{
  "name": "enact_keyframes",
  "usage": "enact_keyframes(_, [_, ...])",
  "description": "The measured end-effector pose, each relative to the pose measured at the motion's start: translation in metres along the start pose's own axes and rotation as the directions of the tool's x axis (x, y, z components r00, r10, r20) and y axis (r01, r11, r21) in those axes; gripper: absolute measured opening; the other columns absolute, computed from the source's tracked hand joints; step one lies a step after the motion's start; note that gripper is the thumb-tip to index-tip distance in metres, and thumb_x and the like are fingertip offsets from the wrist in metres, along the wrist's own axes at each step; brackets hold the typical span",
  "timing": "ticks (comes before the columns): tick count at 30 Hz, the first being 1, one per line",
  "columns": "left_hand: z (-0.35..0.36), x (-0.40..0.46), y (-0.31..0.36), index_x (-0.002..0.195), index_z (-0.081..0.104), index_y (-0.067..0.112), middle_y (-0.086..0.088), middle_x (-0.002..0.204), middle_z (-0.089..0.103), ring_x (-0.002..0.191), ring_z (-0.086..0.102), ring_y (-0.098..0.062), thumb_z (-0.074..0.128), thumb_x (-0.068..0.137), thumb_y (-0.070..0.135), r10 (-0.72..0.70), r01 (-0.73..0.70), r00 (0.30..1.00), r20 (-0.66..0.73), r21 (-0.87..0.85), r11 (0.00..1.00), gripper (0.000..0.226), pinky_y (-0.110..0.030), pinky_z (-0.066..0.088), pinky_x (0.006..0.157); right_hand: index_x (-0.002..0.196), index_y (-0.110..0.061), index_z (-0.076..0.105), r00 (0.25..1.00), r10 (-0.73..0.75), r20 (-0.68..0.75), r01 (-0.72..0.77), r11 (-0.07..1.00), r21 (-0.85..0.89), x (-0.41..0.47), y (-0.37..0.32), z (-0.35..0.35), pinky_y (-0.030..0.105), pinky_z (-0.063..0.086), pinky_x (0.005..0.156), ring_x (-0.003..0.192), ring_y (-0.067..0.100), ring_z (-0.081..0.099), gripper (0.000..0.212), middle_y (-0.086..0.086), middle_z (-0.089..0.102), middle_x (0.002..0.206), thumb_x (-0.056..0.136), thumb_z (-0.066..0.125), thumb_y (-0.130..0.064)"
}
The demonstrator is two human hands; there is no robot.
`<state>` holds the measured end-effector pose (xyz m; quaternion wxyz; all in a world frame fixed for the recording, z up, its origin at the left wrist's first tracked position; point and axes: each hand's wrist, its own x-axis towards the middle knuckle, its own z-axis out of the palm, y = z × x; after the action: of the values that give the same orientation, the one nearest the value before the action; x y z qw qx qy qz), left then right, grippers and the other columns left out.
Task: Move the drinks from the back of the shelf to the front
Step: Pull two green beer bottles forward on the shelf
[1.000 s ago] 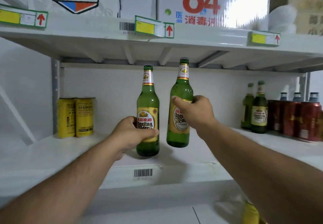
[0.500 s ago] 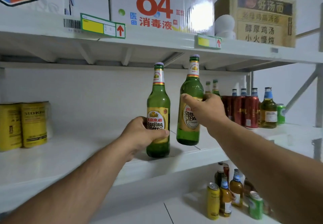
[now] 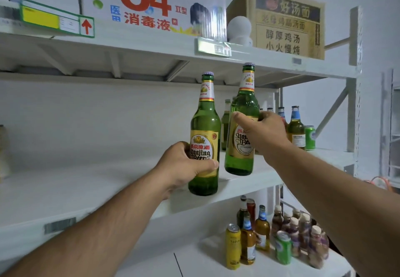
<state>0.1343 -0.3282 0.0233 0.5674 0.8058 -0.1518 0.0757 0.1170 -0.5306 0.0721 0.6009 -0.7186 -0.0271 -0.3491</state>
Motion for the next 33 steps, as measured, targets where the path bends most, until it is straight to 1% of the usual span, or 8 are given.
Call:
enact_keyframes(4, [0.042, -0.005, 0.015, 0.122, 0.065, 0.022, 0.002, 0.114, 0.075, 0.108, 0.070, -0.019, 0.096, 0.070, 0.025, -0.013, 0.013, 0.999, -0.044, -0.009, 1.000, 0.061, -0.046, 0.057, 0.101, 0.099, -0.019, 0.063, 0.998, -0.019, 0.055, 0.019, 1.000, -0.015, 0.020, 0.016, -0.039, 0.041, 0.060, 0.076, 0.083, 0.021, 0.072, 0.035, 0.003, 0.073, 0.093, 0.080, 0.078, -0.044])
enact_keyframes(10, [0.106, -0.011, 0.035, 0.123, 0.066, 0.023, 0.001, 0.115, 0.075, 0.109, 0.070, -0.021, 0.096, 0.069, 0.027, -0.081, 0.078, 0.985, -0.153, -0.023, 0.997, 0.061, -0.049, 0.057, 0.101, 0.099, -0.018, 0.063, 0.984, -0.020, 0.177, 0.020, 1.000, 0.004, 0.054, 0.034, -0.094, 0.046, 0.060, 0.080, 0.085, 0.023, 0.072, 0.037, 0.004, 0.073, 0.093, 0.079, 0.079, -0.045])
enact_keyframes(19, [0.170, -0.009, 0.056, 0.120, 0.067, 0.022, 0.001, 0.112, 0.077, 0.105, 0.073, -0.020, 0.097, 0.066, 0.029, -0.149, 0.147, 0.952, -0.268, -0.028, 0.989, 0.062, -0.047, 0.059, 0.098, 0.088, -0.020, 0.061, 0.963, -0.028, 0.267, 0.007, 0.997, 0.082, 0.093, 0.063, -0.137, 0.046, 0.060, 0.082, 0.084, 0.024, 0.072, 0.033, 0.004, 0.072, 0.091, 0.077, 0.081, -0.043])
enact_keyframes(21, [0.177, -0.003, 0.060, 0.119, 0.068, 0.024, 0.003, 0.110, 0.078, 0.104, 0.073, -0.020, 0.098, 0.060, 0.034, -0.151, 0.151, 0.946, -0.287, -0.021, 0.988, 0.067, -0.047, 0.060, 0.097, 0.085, -0.022, 0.057, 0.962, -0.021, 0.272, -0.004, 0.996, 0.092, 0.102, 0.068, -0.138, 0.046, 0.060, 0.082, 0.085, 0.024, 0.071, 0.032, 0.004, 0.071, 0.091, 0.078, 0.081, -0.042])
enact_keyframes(24, [0.184, 0.008, 0.060, 0.111, 0.070, 0.027, 0.006, 0.104, 0.080, 0.101, 0.076, -0.019, 0.093, 0.037, 0.051, -0.130, 0.132, 0.942, -0.310, -0.015, 0.991, 0.081, -0.047, 0.061, 0.095, 0.084, -0.023, 0.054, 0.963, -0.012, 0.271, -0.015, 0.995, 0.097, 0.116, 0.076, -0.136, 0.045, 0.060, 0.081, 0.085, 0.024, 0.070, 0.032, 0.004, 0.070, 0.091, 0.079, 0.080, -0.042])
enact_keyframes(25, [0.185, 0.012, 0.059, 0.110, 0.070, 0.028, 0.006, 0.104, 0.080, 0.100, 0.076, -0.019, 0.092, 0.035, 0.052, -0.122, 0.124, 0.942, -0.312, -0.012, 0.992, 0.082, -0.047, 0.061, 0.095, 0.084, -0.023, 0.054, 0.963, -0.010, 0.268, -0.016, 0.995, 0.096, 0.121, 0.079, -0.134, 0.043, 0.060, 0.079, 0.085, 0.023, 0.070, 0.033, 0.004, 0.069, 0.090, 0.079, 0.080, -0.042])
enact_keyframes(30, [0.186, 0.038, 0.053, 0.114, 0.070, 0.022, 0.002, 0.106, 0.080, 0.101, 0.076, -0.019, 0.097, 0.063, 0.027, -0.108, 0.097, 0.945, -0.308, -0.049, 0.994, 0.059, -0.047, 0.060, 0.096, 0.087, -0.022, 0.054, 0.959, -0.006, 0.285, -0.018, 0.997, 0.081, 0.147, 0.091, -0.120, 0.030, 0.053, 0.058, 0.076, 0.016, 0.067, 0.032, 0.002, 0.069, 0.089, 0.081, 0.078, -0.042])
enact_keyframes(33, [0.184, 0.053, 0.050, 0.116, 0.070, 0.021, 0.002, 0.106, 0.080, 0.102, 0.076, -0.021, 0.097, 0.064, 0.024, -0.094, 0.081, 0.949, -0.302, -0.056, 0.995, 0.059, -0.047, 0.061, 0.096, 0.087, -0.022, 0.055, 0.958, -0.002, 0.286, -0.017, 0.998, 0.064, 0.163, 0.101, -0.110, 0.027, 0.050, 0.054, 0.073, 0.013, 0.065, 0.032, 0.000, 0.068, 0.087, 0.081, 0.078, -0.043])
